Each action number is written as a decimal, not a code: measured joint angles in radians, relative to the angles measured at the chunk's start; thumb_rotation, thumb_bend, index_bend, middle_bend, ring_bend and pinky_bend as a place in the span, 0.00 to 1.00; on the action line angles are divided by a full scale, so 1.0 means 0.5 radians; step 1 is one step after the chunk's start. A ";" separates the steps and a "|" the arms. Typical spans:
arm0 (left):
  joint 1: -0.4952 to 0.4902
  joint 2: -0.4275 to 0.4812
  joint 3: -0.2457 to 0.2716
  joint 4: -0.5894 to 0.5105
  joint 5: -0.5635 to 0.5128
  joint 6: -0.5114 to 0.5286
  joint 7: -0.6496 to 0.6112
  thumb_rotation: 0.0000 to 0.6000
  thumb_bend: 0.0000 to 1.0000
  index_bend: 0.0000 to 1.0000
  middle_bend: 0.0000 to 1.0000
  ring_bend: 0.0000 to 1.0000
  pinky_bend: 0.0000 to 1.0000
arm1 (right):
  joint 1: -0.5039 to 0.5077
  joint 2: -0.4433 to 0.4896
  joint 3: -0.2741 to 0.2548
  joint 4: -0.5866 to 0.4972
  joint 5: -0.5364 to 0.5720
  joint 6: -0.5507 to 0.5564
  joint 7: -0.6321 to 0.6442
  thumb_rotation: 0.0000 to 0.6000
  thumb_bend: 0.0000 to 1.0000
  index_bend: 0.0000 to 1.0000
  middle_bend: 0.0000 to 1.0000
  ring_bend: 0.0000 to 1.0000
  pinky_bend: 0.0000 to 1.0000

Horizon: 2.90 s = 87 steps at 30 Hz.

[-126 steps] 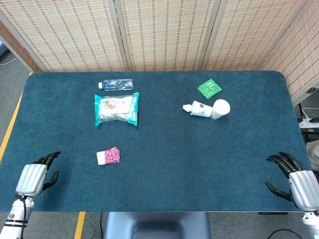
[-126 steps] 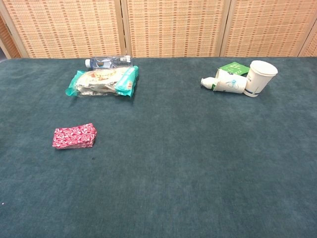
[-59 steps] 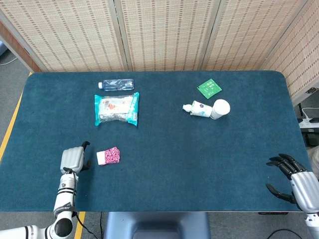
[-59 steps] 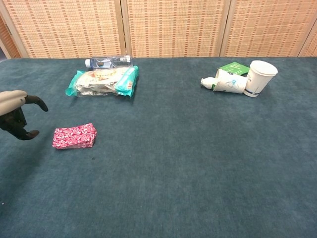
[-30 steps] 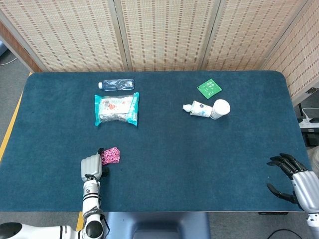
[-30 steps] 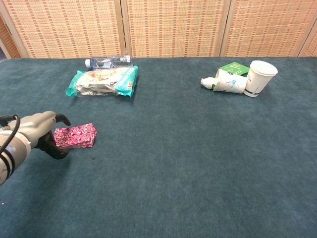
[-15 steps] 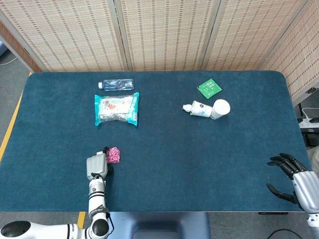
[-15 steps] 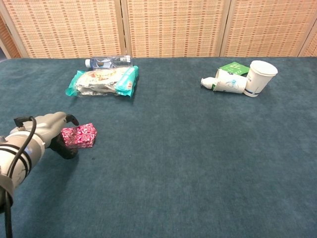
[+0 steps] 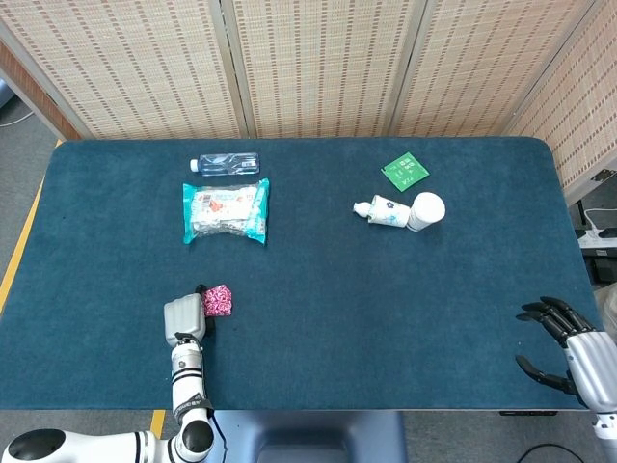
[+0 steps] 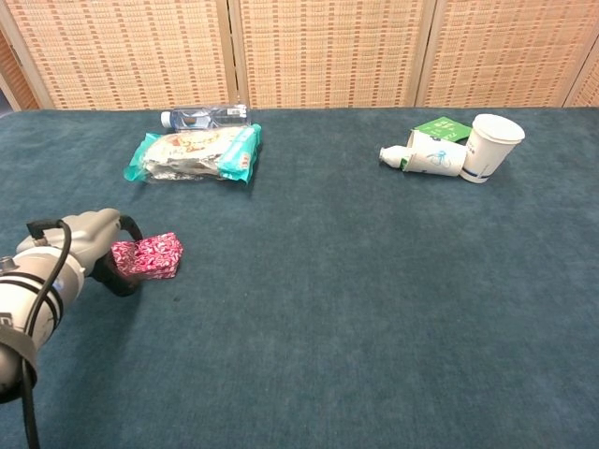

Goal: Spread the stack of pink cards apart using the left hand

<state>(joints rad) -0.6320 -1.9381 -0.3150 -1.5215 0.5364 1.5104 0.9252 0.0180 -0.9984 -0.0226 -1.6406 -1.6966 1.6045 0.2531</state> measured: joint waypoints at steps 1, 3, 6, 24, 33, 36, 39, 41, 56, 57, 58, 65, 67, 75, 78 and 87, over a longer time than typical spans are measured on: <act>0.002 0.000 0.000 0.001 0.000 -0.002 0.002 1.00 0.37 0.23 1.00 1.00 1.00 | 0.000 0.000 0.000 -0.001 0.001 -0.002 -0.002 1.00 0.13 0.34 0.25 0.16 0.32; 0.007 0.000 -0.003 0.004 0.001 -0.009 0.001 1.00 0.37 0.23 1.00 1.00 1.00 | 0.001 0.001 0.000 -0.004 0.003 -0.004 -0.004 1.00 0.13 0.34 0.25 0.16 0.32; 0.013 -0.003 -0.004 0.013 0.012 -0.008 -0.003 1.00 0.37 0.24 1.00 1.00 1.00 | 0.001 0.002 0.000 -0.006 0.003 -0.004 -0.004 1.00 0.13 0.34 0.25 0.16 0.32; 0.047 -0.027 0.001 0.064 0.092 -0.040 -0.047 1.00 0.37 0.31 1.00 1.00 1.00 | 0.004 0.001 0.001 -0.012 0.007 -0.011 -0.012 1.00 0.13 0.34 0.25 0.16 0.32; 0.075 -0.013 0.013 0.056 0.177 -0.036 -0.098 1.00 0.37 0.41 1.00 1.00 1.00 | 0.008 0.003 0.001 -0.016 0.011 -0.022 -0.017 1.00 0.13 0.34 0.25 0.16 0.32; 0.091 0.009 0.029 0.034 0.203 -0.036 -0.107 1.00 0.37 0.43 1.00 1.00 1.00 | 0.008 0.005 -0.001 -0.016 0.009 -0.023 -0.017 1.00 0.13 0.34 0.25 0.16 0.32; 0.110 0.046 0.044 -0.010 0.231 -0.034 -0.119 1.00 0.37 0.44 1.00 1.00 1.00 | 0.009 0.004 0.000 -0.016 0.012 -0.026 -0.018 1.00 0.13 0.34 0.25 0.16 0.32; 0.125 0.083 0.058 -0.047 0.254 -0.032 -0.128 1.00 0.37 0.45 1.00 1.00 1.00 | 0.010 0.005 -0.001 -0.017 0.013 -0.031 -0.020 1.00 0.13 0.34 0.25 0.16 0.32; 0.303 0.670 0.225 -0.344 0.467 -0.185 -0.347 1.00 0.37 0.46 1.00 1.00 1.00 | 0.014 0.000 -0.007 -0.024 0.016 -0.052 -0.050 1.00 0.13 0.34 0.25 0.16 0.32; 0.317 0.723 0.245 -0.338 0.480 -0.223 -0.376 1.00 0.37 0.46 1.00 1.00 1.00 | 0.014 0.000 -0.008 -0.024 0.015 -0.052 -0.052 1.00 0.13 0.34 0.25 0.16 0.32; 0.326 0.758 0.258 -0.326 0.486 -0.255 -0.397 1.00 0.37 0.46 1.00 1.00 1.00 | 0.014 -0.002 -0.008 -0.024 0.015 -0.052 -0.056 1.00 0.13 0.34 0.25 0.16 0.32; 0.357 0.865 0.319 -0.083 0.501 -0.513 -0.574 1.00 0.37 0.46 1.00 1.00 1.00 | 0.013 -0.009 -0.009 -0.024 0.015 -0.053 -0.071 1.00 0.13 0.34 0.25 0.16 0.32; 0.357 0.870 0.327 0.014 0.498 -0.587 -0.623 1.00 0.38 0.46 1.00 1.00 1.00 | 0.014 -0.008 -0.009 -0.025 0.018 -0.057 -0.073 1.00 0.13 0.34 0.25 0.16 0.32; 0.341 0.808 0.333 0.302 0.470 -0.742 -0.720 1.00 0.38 0.43 1.00 1.00 1.00 | 0.012 -0.005 -0.009 -0.024 0.016 -0.051 -0.061 1.00 0.13 0.34 0.25 0.16 0.32; 0.338 0.778 0.330 0.336 0.451 -0.751 -0.717 1.00 0.38 0.38 1.00 1.00 1.00 | 0.011 -0.004 -0.012 -0.022 0.011 -0.049 -0.058 1.00 0.13 0.34 0.25 0.16 0.32; 0.340 0.796 0.324 0.256 0.440 -0.722 -0.677 1.00 0.37 0.18 1.00 1.00 1.00 | 0.013 -0.008 -0.010 -0.016 0.007 -0.044 -0.056 1.00 0.13 0.34 0.25 0.16 0.32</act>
<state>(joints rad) -0.4621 -1.5400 -0.1531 -1.3936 0.7564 1.1494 0.5867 0.0243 -1.0023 -0.0276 -1.6486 -1.6933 1.5825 0.2252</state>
